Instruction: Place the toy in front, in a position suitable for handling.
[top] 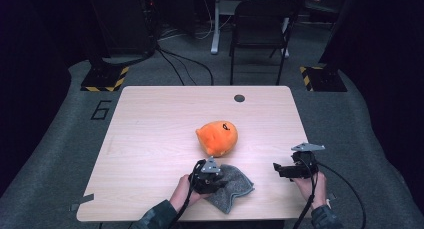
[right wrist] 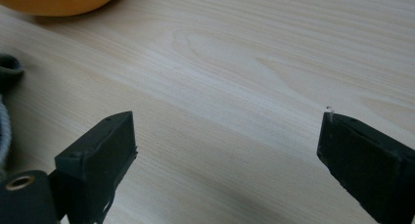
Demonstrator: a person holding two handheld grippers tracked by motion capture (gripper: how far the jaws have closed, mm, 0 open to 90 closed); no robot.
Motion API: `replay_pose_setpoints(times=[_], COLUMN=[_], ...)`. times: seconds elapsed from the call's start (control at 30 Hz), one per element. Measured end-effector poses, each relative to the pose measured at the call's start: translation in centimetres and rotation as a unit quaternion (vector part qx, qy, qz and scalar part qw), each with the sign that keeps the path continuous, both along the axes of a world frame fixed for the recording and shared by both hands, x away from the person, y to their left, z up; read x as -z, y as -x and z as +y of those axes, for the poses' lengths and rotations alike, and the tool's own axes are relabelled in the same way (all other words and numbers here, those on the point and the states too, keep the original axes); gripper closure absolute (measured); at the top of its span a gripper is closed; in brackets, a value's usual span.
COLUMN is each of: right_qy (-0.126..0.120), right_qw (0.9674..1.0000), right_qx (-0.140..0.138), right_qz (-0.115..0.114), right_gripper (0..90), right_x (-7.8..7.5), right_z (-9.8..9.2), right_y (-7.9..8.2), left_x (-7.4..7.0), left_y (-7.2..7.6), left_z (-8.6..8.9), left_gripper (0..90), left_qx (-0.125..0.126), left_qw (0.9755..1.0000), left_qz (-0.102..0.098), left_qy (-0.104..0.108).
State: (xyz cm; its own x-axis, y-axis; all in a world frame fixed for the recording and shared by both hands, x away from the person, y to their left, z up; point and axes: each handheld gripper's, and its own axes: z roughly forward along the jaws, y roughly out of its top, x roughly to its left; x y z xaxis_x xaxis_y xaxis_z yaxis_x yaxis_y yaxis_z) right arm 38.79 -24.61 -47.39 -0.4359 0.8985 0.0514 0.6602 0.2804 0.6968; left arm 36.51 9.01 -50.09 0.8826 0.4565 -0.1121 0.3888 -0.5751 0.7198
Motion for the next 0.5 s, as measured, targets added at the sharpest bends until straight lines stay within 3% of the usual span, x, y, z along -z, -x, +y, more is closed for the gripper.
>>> replay_pose_setpoints(times=[0.17,0.37,0.5], right_qy=[0.004,0.004,0.005], right_qw=[1.0,1.0,0.9999], right_qx=[-0.003,-0.005,-0.011], right_qz=[0.003,0.006,0.003], right_gripper=[6.9,6.9,6.9], right_x=[0.1,0.2,0.0], right_z=[0.0,0.2,0.4], right_y=[0.1,0.1,0.3], left_x=[0.6,-0.2,-0.8], left_y=[-0.5,-0.4,0.1], left_z=[-0.5,-0.1,0.4], left_gripper=[65.5,40.8,32.8], left_qx=[0.0,-0.011,-0.015], left_qw=[1.0,0.9999,0.9998], left_qz=[0.005,0.0,-0.01], left_qy=[-0.003,0.0,-0.001])
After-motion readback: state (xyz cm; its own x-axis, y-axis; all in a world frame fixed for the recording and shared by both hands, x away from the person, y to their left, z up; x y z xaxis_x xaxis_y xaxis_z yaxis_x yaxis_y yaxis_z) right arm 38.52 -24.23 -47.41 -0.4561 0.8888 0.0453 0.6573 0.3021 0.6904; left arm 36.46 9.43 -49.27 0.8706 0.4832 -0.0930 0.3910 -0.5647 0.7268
